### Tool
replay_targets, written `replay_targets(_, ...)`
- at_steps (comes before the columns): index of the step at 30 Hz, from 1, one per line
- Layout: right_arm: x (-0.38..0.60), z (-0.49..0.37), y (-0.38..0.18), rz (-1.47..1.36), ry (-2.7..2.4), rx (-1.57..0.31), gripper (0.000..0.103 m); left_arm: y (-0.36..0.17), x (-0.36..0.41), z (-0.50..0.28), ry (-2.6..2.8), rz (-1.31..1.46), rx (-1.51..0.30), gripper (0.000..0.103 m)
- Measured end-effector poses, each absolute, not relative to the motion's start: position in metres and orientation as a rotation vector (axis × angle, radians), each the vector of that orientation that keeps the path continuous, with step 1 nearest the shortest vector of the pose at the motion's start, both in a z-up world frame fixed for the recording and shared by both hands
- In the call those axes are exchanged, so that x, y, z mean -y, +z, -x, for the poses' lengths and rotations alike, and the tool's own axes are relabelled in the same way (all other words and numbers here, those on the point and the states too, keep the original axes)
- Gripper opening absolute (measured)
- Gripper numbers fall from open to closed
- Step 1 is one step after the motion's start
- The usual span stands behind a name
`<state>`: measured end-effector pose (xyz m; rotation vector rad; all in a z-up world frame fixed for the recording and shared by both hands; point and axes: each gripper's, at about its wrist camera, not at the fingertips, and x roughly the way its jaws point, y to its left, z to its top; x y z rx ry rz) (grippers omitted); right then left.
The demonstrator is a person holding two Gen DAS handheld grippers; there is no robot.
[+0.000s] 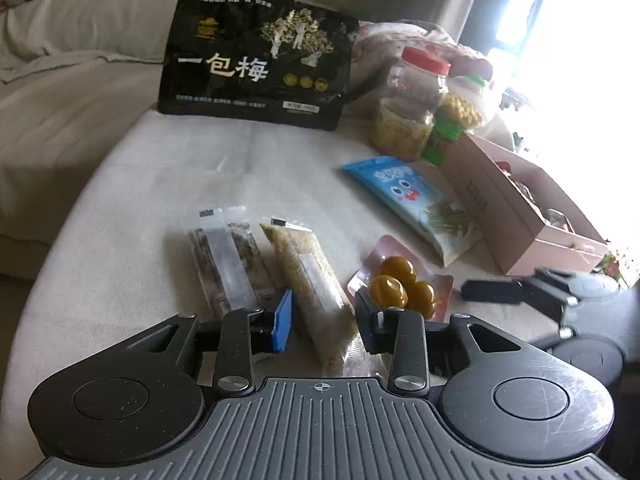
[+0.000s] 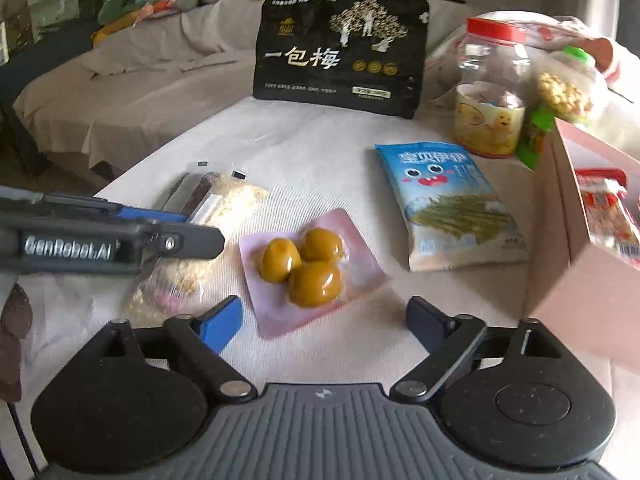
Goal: Organize snacks
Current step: 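Grasp the long beige stick packet with the left tool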
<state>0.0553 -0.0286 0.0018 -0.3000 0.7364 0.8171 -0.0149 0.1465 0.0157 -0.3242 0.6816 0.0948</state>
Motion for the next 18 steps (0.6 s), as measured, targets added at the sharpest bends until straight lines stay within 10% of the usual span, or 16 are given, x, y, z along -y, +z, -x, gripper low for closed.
replay_targets(18, 0.033, -0.051, 0.0, 0.31, 0.823, -0.739, 0.103, 0.017, -0.152, 0.051, 0.093, 0.376, -0.686, 0.031)
